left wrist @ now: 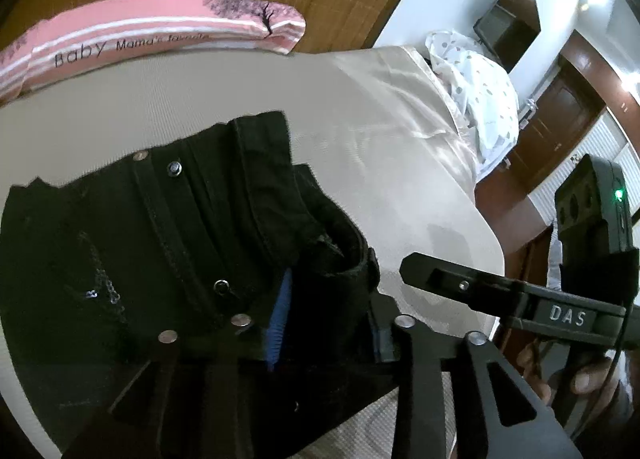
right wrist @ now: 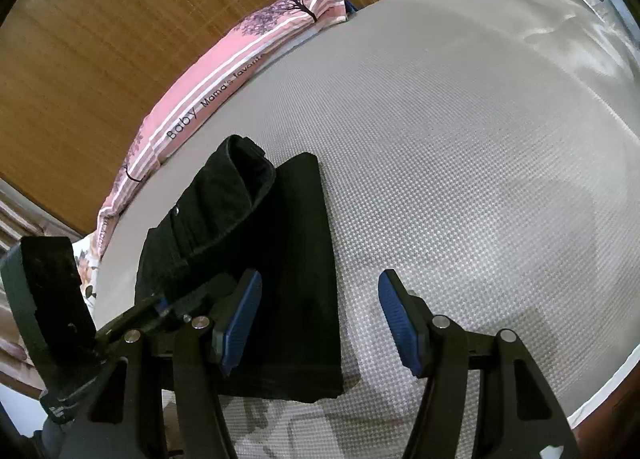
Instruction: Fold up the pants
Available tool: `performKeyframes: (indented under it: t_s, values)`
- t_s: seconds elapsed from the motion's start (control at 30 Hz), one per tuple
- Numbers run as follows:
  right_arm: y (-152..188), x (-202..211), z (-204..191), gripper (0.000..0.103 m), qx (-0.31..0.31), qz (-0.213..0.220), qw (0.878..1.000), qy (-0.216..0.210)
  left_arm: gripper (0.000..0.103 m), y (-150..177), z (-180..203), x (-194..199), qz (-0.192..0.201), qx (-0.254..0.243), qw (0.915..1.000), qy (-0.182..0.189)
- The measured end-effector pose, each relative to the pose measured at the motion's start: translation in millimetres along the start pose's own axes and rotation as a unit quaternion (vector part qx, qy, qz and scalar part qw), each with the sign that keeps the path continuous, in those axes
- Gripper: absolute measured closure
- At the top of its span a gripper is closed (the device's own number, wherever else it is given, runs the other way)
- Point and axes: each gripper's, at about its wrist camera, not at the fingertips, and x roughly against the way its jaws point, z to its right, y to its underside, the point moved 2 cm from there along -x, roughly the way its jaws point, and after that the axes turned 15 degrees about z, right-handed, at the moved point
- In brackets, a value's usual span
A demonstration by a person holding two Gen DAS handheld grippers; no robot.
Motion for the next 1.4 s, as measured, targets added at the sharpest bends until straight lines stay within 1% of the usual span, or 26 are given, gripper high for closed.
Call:
performKeyframes:
  t_s: [0.1,0.17,0.2,0.3,0.37,0.4,0.5,0.57,0.6,0.7,0.73,0.83,0.9,1.0,1.1,1.3,1.4]
  values:
    - [-4,1,0,0.044,0.002,0.000,1.000,0.001,0.059,1,7,8,-0.001,-0.015,0.9998,0.012]
    - [-5,0,-1,0.044,0.004,0.000,1.000,-0.005,0.057,2,9,19,0.000,-0.014,0.9993,0.035]
    - [-7,-2,-2,0.044,0.004,-0.001,1.000,-0.006,0.056,1,9,26,0.003,-0.013,0.9993,0.035]
    - [-10,-5,-4,0.044,-0.008,-0.008,0.999,-0.031,0.053,-3,0,50,0.029,-0.012,0.9993,0.019]
    - [-11,-11,-6,0.044,-0.021,-0.024,0.998,-0.058,0.051,-3,-14,69,0.050,-0.014,0.9985,-0.014]
    - [-11,-13,-7,0.044,-0.025,-0.030,0.997,-0.068,0.050,-2,-24,79,0.063,-0.016,0.9972,-0.037]
    - [-12,-23,-12,0.046,-0.023,-0.053,0.994,-0.092,0.047,0,-56,101,0.075,-0.002,0.9932,-0.090]
    - [-13,-33,-15,0.050,-0.015,-0.069,0.993,-0.094,0.047,3,-76,109,0.074,0.014,0.9905,-0.115]
    - [-13,-36,-16,0.055,-0.013,-0.076,0.992,-0.097,0.047,7,-89,113,0.071,0.030,0.9886,-0.129]
    - [-15,-50,-17,0.062,-0.007,-0.089,0.992,-0.091,0.047,18,-115,121,0.065,0.074,0.9839,-0.150]
    - [-14,-55,-18,0.062,-0.007,-0.095,0.991,-0.090,0.047,20,-120,121,0.063,0.083,0.9825,-0.154]
    - [-13,-60,-20,0.062,0.004,-0.098,0.992,-0.078,0.047,28,-133,122,0.055,0.109,0.9794,-0.161]
    - [-13,-59,-18,0.062,0.003,-0.099,0.992,-0.079,0.047,31,-136,123,0.054,0.116,0.9793,-0.157]
    - [-12,-59,-16,0.062,0.006,-0.097,0.992,-0.077,0.047,33,-132,121,0.052,0.108,0.9813,-0.150]
    - [-18,-64,-11,0.062,0.003,-0.085,0.994,-0.072,0.047,34,-128,116,0.039,0.100,0.9838,-0.144]
    - [-36,-89,-4,0.061,-0.020,-0.086,0.992,-0.092,0.044,37,-124,107,0.024,0.090,0.9844,-0.149]
    - [-41,-97,-6,0.061,-0.011,-0.094,0.991,-0.099,0.044,39,-126,105,0.018,0.097,0.9838,-0.150]
